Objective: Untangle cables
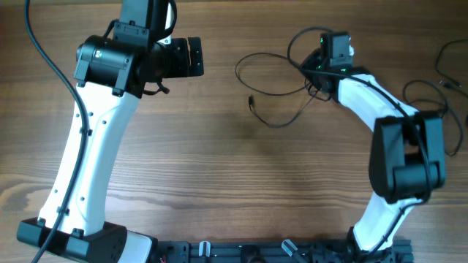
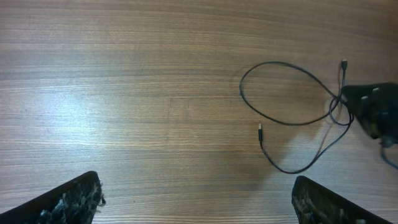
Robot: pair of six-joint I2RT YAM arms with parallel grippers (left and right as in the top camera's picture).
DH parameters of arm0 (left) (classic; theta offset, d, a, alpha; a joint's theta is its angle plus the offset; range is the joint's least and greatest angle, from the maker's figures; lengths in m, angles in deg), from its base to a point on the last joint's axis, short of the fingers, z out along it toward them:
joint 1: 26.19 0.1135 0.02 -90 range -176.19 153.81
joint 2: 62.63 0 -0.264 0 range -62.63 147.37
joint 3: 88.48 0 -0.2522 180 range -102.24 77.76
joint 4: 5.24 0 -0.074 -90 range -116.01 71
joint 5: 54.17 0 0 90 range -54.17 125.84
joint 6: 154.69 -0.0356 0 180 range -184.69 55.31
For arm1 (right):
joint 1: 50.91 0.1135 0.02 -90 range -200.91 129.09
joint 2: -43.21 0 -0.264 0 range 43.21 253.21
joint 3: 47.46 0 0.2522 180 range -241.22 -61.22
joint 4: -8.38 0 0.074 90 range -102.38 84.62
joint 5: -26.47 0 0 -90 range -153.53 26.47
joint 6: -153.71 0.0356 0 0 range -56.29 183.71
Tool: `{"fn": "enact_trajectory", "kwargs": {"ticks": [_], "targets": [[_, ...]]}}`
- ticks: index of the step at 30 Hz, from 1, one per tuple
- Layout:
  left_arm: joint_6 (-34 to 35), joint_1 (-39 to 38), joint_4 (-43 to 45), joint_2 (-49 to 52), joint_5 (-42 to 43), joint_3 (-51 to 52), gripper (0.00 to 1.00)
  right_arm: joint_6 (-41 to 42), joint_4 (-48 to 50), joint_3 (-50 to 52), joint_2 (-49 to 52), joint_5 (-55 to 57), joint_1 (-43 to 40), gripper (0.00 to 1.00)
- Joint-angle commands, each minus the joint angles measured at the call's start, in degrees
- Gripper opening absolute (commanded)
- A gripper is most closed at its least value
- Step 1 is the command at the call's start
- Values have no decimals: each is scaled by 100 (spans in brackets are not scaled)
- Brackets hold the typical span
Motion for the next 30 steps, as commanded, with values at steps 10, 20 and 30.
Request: {"fn": "enact_trajectory", "kwargs": {"ticks": [10,20,30], "targets": [[50,26,-33,22,68,-2,100,-111,356,11,1014,118,70,34],[50,26,-120,22,70,-2,100,-258,1209,-17,1228,-468,299,4],[-271,26,127,247,533,-2,100,-280,424,-70,-1849,-1521,297,4]]}}
